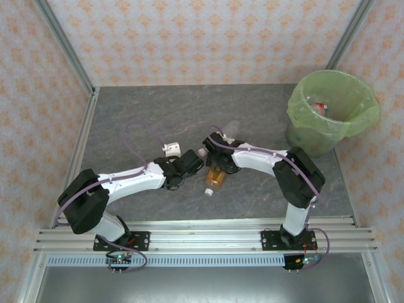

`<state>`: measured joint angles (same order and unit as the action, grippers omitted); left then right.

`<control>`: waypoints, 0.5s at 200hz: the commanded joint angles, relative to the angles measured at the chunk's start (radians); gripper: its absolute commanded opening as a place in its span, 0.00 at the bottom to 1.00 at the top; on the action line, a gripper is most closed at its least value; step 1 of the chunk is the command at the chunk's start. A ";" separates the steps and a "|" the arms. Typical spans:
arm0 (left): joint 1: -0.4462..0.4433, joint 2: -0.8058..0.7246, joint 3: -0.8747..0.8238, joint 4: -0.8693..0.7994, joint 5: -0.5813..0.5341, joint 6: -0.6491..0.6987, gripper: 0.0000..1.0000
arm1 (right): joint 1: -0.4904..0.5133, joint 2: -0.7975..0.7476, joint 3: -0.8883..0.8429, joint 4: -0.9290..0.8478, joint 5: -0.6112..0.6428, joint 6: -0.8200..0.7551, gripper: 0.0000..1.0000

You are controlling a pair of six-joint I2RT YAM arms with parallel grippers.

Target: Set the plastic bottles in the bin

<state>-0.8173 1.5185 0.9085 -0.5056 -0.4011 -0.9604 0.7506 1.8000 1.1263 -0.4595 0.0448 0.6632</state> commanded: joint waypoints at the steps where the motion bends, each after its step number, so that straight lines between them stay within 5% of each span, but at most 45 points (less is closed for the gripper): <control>1: 0.004 0.020 0.033 -0.025 -0.025 0.001 1.00 | 0.006 0.011 0.013 0.041 0.037 -0.019 0.71; 100: 0.004 0.038 0.046 -0.031 -0.020 0.003 1.00 | 0.006 -0.044 -0.056 0.095 0.038 -0.092 0.53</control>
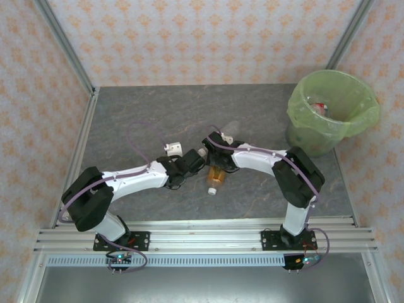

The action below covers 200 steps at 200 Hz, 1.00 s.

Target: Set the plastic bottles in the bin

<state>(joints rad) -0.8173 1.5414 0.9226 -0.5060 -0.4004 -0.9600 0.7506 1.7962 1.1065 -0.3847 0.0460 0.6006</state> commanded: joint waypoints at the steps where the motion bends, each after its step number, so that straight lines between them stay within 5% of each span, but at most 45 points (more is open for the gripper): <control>1: 0.004 0.015 0.032 -0.031 -0.021 0.003 1.00 | 0.006 -0.041 -0.038 0.021 0.037 -0.030 0.53; 17: 0.004 0.020 0.035 -0.031 -0.017 0.004 1.00 | 0.006 -0.053 -0.053 0.039 0.033 -0.042 0.47; 200: 0.004 -0.013 0.004 0.035 -0.030 0.007 1.00 | 0.006 -0.360 -0.169 0.150 0.219 -0.214 0.43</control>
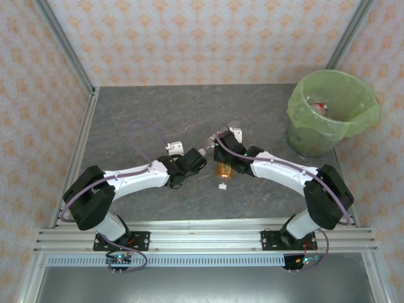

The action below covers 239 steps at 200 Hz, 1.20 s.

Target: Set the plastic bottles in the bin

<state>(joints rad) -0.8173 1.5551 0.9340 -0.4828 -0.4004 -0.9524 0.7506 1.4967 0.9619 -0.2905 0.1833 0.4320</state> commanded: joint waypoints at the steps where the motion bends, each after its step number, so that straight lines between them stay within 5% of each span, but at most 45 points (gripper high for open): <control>1: 0.004 -0.027 -0.008 0.011 -0.031 0.000 1.00 | 0.006 -0.061 -0.024 0.057 0.082 -0.046 0.43; 53: 0.006 -0.015 0.004 0.022 -0.026 0.003 1.00 | 0.006 -0.131 -0.044 0.098 0.121 -0.115 0.39; 118: 0.009 -0.032 -0.007 0.141 0.056 0.075 1.00 | 0.006 -0.218 0.000 0.130 0.150 -0.314 0.00; 239: 0.011 -0.021 0.006 0.123 0.047 0.078 1.00 | -0.043 -0.235 0.073 0.400 0.128 -0.585 0.00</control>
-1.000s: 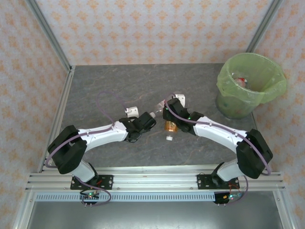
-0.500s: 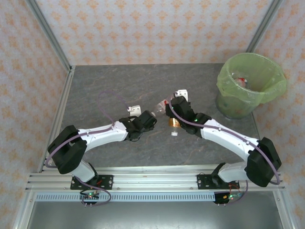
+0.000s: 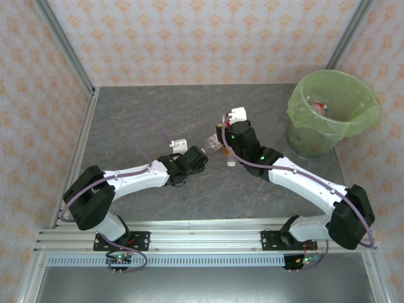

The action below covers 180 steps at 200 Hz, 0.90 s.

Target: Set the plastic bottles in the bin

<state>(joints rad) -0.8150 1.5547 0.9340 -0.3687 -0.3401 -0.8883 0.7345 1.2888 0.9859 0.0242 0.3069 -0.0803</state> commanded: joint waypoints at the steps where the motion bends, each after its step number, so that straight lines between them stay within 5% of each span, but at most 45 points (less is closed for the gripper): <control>1: 0.009 -0.020 0.006 0.009 -0.014 0.014 1.00 | -0.029 -0.028 0.049 0.087 0.004 -0.071 0.00; 120: 0.010 -0.036 -0.016 0.021 -0.009 -0.003 1.00 | -0.179 -0.072 0.114 0.271 -0.058 -0.361 0.00; 180: 0.009 -0.116 -0.085 0.195 0.067 0.111 1.00 | -0.302 -0.073 0.158 0.308 -0.095 -0.384 0.00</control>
<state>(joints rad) -0.8150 1.4998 0.8745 -0.2737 -0.2943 -0.8501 0.4774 1.2434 1.1015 0.2745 0.2363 -0.4416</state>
